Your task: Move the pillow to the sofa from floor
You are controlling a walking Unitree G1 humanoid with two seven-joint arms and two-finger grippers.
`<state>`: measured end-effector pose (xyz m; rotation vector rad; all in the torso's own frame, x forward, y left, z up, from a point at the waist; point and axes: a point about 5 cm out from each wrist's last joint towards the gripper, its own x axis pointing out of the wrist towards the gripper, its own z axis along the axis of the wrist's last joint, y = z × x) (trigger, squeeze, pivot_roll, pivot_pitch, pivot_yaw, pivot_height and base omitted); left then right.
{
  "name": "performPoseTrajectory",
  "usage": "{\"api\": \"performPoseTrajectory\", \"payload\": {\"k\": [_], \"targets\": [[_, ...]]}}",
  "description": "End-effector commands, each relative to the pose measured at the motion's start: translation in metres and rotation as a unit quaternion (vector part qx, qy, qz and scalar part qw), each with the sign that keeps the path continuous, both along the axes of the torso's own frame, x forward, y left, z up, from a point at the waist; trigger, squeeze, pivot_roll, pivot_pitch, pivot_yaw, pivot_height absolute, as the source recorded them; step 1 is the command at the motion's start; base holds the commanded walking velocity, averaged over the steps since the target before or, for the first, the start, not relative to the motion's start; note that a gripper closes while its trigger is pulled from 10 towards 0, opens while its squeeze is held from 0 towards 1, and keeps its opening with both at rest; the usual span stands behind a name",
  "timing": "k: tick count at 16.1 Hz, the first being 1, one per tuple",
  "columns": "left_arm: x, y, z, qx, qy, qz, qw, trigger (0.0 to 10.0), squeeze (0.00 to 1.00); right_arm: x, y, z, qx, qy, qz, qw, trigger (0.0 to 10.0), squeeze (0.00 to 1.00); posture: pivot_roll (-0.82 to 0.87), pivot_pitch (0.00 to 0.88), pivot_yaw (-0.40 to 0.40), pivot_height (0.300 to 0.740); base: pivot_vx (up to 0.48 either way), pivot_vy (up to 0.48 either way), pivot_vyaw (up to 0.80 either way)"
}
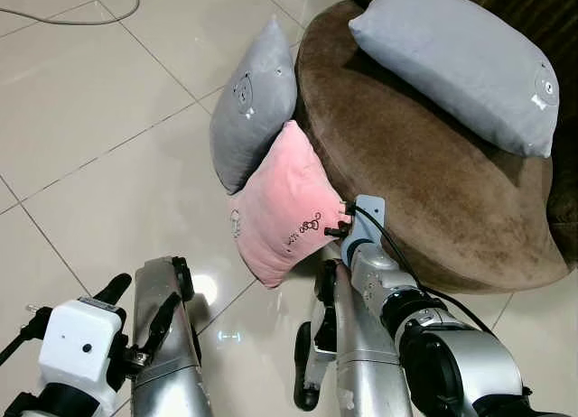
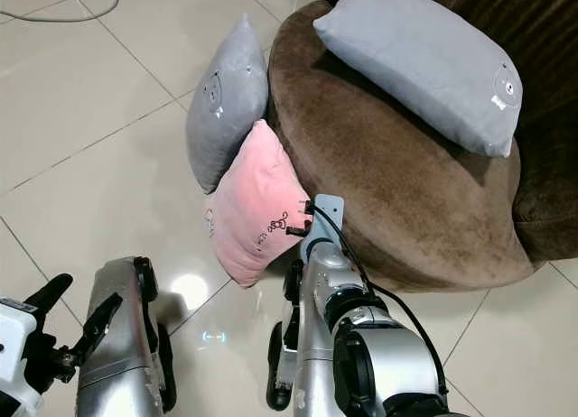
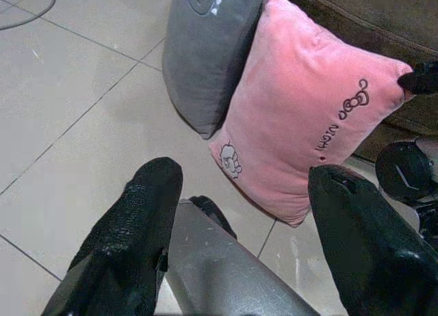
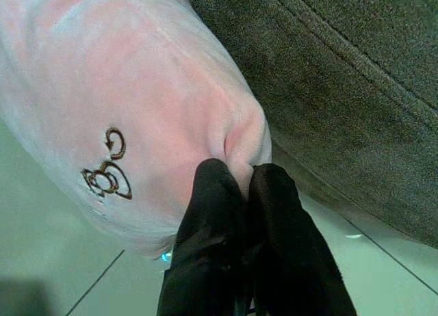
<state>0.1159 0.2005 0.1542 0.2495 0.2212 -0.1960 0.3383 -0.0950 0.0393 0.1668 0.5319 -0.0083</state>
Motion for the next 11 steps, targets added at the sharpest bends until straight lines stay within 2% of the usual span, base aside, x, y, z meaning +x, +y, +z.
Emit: {"api": "performPoseTrajectory", "payload": {"k": [1,3,6,8,11], "targets": [[-0.004,-0.003,0.0,-0.003,0.005,-0.002,1.0,10.0,0.0,-0.01,-0.005,-0.014,0.0,0.027,-0.007,1.0,0.0,0.0,0.17,0.319,-0.219,0.521,0.0,0.0,0.0],[-0.003,-0.006,-0.004,-0.007,0.005,0.003,1.0,10.0,0.0,-0.011,-0.004,-0.015,0.008,0.024,0.0,1.0,0.0,0.0,0.17,0.28,-0.226,0.521,0.0,0.0,0.0],[-0.006,-0.013,-0.011,-0.02,0.008,0.007,1.0,10.0,0.0,-0.014,0.002,-0.016,0.03,0.011,0.05,0.998,0.0,0.0,0.16,0.219,-0.231,0.521,0.0,0.0,0.0],[-0.009,-0.022,-0.017,-0.03,0.011,0.008,0.999,10.0,0.0,-0.015,0.002,-0.013,0.058,-0.011,0.118,0.991,0.0,0.0,0.16,0.178,-0.232,0.521,0.0,0.0,0.0],[-0.002,-0.024,-0.025,-0.033,0.007,0.012,0.999,10.0,0.0,-0.016,0.004,-0.007,0.069,-0.036,0.195,0.978,0.0,0.0,0.17,0.123,-0.226,0.521,0.0,0.0,0.0]]}}
